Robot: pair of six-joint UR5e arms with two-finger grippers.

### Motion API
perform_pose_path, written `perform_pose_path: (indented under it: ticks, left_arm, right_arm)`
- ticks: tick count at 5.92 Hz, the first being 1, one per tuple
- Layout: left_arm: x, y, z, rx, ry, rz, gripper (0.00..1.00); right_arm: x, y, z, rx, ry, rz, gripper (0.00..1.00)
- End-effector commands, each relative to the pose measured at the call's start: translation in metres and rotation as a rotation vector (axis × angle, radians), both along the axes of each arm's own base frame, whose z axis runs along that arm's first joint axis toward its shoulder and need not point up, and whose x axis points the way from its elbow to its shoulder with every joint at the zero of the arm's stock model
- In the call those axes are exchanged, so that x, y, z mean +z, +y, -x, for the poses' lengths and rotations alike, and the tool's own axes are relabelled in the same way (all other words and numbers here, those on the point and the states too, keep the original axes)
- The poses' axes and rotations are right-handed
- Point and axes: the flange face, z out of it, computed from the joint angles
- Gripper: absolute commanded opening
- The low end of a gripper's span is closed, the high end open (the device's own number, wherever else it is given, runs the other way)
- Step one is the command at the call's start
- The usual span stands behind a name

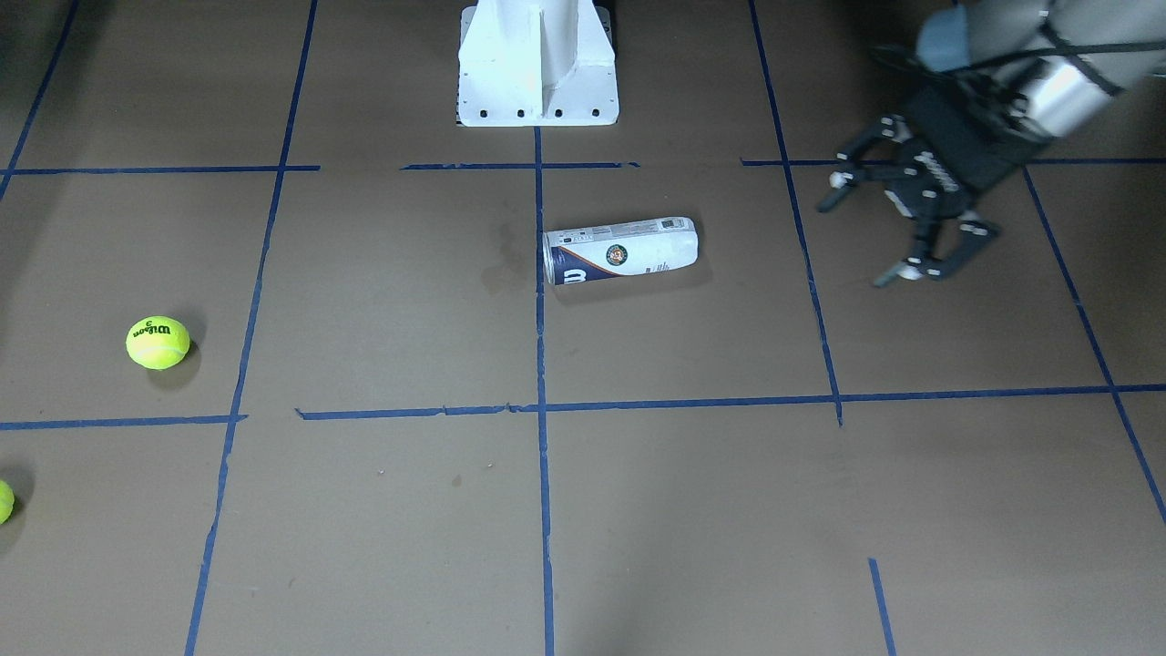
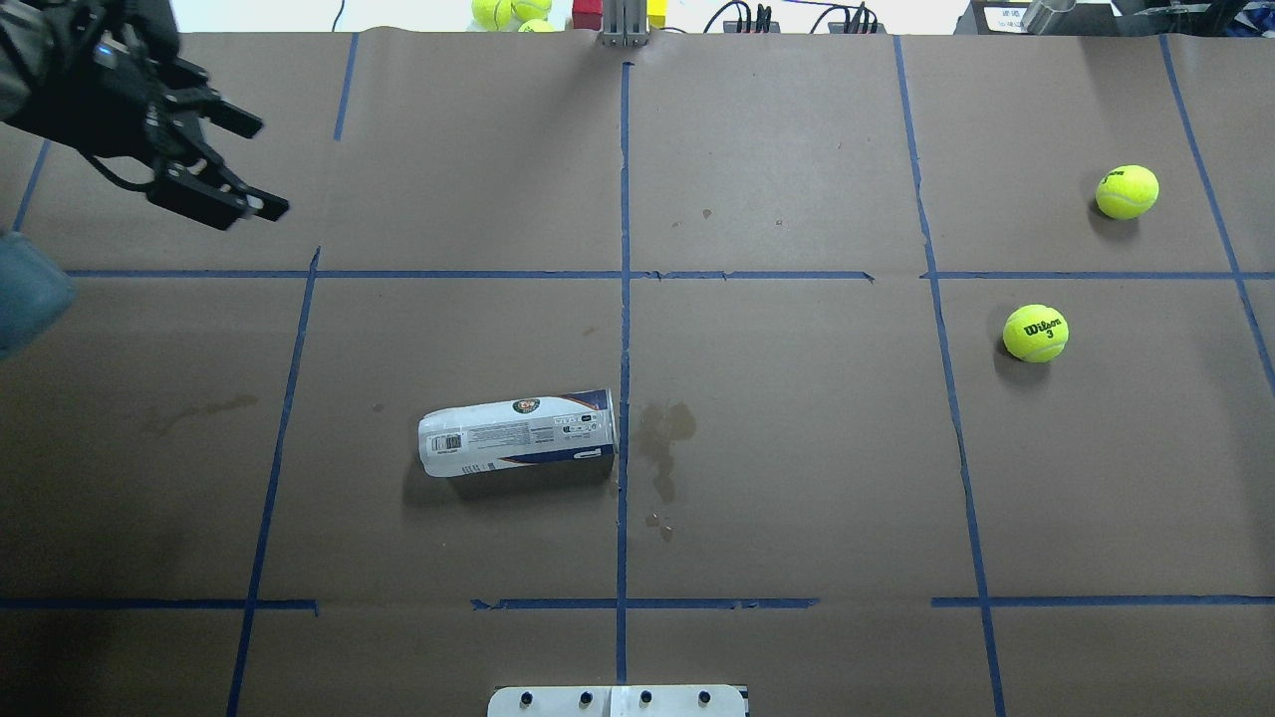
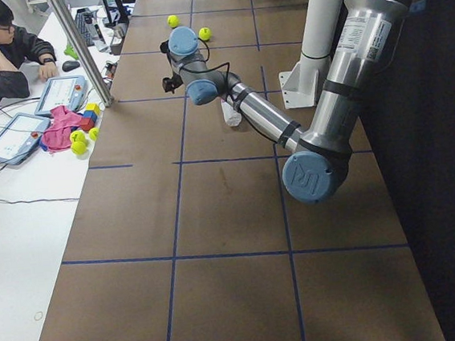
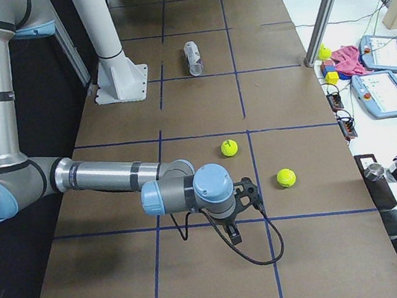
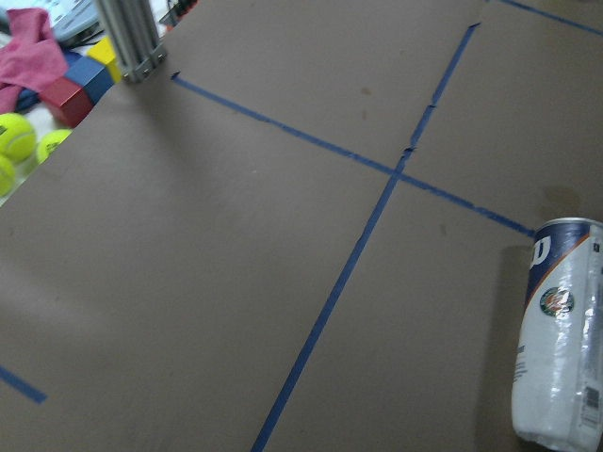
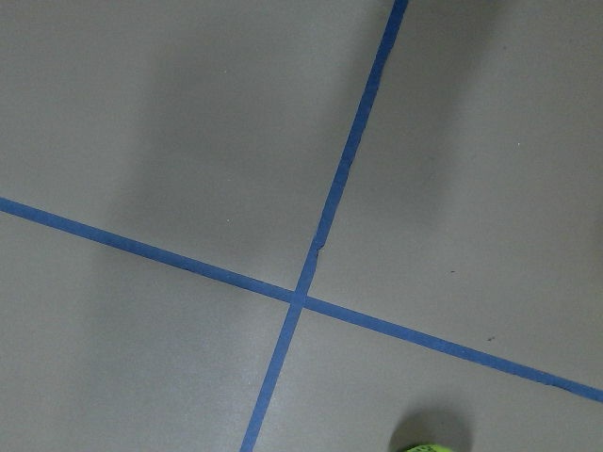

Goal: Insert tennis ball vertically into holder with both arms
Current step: 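Move the left gripper down over the clear tennis-ball can lying on its side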

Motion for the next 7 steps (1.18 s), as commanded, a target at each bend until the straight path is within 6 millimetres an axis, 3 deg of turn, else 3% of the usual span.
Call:
perform_pose_path:
  ticks: [1, 3, 4, 5, 6, 7]
  left_arm:
    - [-0.053, 0.031, -0.082, 0.035, -0.082, 0.031, 1.0]
    - [-0.095, 0.079, -0.169, 0.017, -0.228, 0.003, 1.0]
    - [-0.116, 0.092, -0.193, 0.02, -0.322, 0.024, 1.0]
    - [-0.119, 0.122, -0.23, 0.035, -0.42, -0.024, 1.0]
    - [-0.114, 0.128, -0.259, 0.02, -0.491, -0.074, 1.0]
    - [-0.116, 0.115, -0.291, 0.026, -0.536, -0.058, 1.0]
  right_arm:
    - [-0.001, 0.0, 0.0, 0.0, 0.0, -0.002, 1.0]
    - [-0.002, -0.002, 0.001, -0.002, 0.0, -0.004, 1.0]
    - [-0.002, -0.003, 0.0, -0.002, 0.0, -0.005, 1.0]
    - [-0.002, -0.003, 0.0, -0.002, 0.0, -0.004, 1.0]
    - [-0.002, -0.003, 0.0, -0.002, 0.0, -0.004, 1.0]
    - [-0.003, -0.004, 0.0, 0.0, 0.001, -0.007, 1.0]
